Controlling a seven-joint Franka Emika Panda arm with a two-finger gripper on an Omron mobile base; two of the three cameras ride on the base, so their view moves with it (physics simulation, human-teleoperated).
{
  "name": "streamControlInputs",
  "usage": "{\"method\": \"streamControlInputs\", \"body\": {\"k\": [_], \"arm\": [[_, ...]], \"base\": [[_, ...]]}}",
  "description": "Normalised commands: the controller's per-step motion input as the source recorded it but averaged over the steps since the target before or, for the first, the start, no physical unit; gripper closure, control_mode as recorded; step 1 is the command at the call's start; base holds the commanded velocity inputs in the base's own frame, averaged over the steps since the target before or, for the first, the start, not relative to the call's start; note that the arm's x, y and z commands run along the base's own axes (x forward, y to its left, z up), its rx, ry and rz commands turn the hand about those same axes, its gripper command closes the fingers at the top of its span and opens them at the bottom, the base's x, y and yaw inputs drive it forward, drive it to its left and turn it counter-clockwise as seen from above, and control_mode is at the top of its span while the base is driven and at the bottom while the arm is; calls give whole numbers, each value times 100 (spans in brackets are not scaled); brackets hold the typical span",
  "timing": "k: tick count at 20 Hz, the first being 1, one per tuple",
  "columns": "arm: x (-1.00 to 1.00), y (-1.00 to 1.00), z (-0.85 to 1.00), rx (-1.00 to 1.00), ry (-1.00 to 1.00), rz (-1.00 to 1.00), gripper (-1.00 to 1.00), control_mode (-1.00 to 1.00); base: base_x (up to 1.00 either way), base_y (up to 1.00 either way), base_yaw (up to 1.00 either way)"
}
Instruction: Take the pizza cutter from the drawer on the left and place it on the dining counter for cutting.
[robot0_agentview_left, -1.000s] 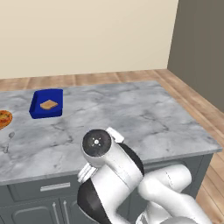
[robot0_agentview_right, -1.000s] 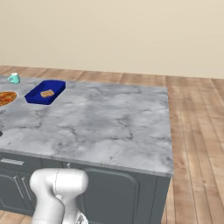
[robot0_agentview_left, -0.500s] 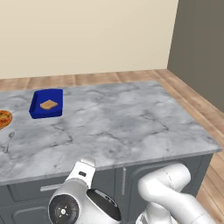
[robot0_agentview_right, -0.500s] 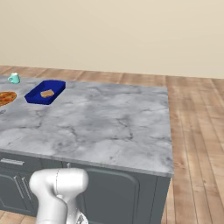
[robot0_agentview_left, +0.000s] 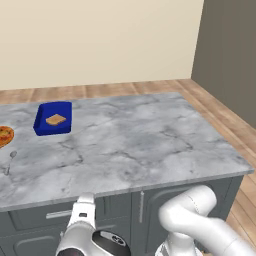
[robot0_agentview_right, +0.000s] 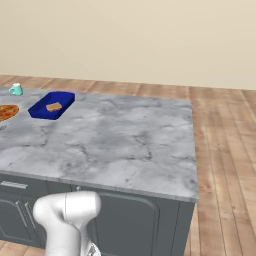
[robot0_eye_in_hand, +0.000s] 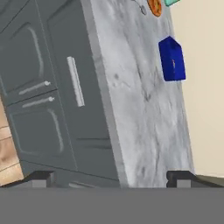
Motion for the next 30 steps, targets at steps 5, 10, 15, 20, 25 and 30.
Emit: {"method": "streamControlInputs", "body": {"k": [5, 10, 15, 20, 25, 30], "arm": [[13, 19, -63, -23, -16, 12, -100, -100], [1, 15, -42, -24, -23, 5, -100, -100], [17, 23, -32, -17, -17, 3, -100, -100], [41, 21, -18, -4, -3, 3, -100, -100], [36, 26, -30, 0, 0, 2, -100, -100], [15, 20, -31, 0, -7, 2, -100, -100]], "base": [[0, 0, 0], [0, 0, 0], [0, 0, 0], [0, 0, 0], [0, 0, 0], [0, 0, 0]]}}
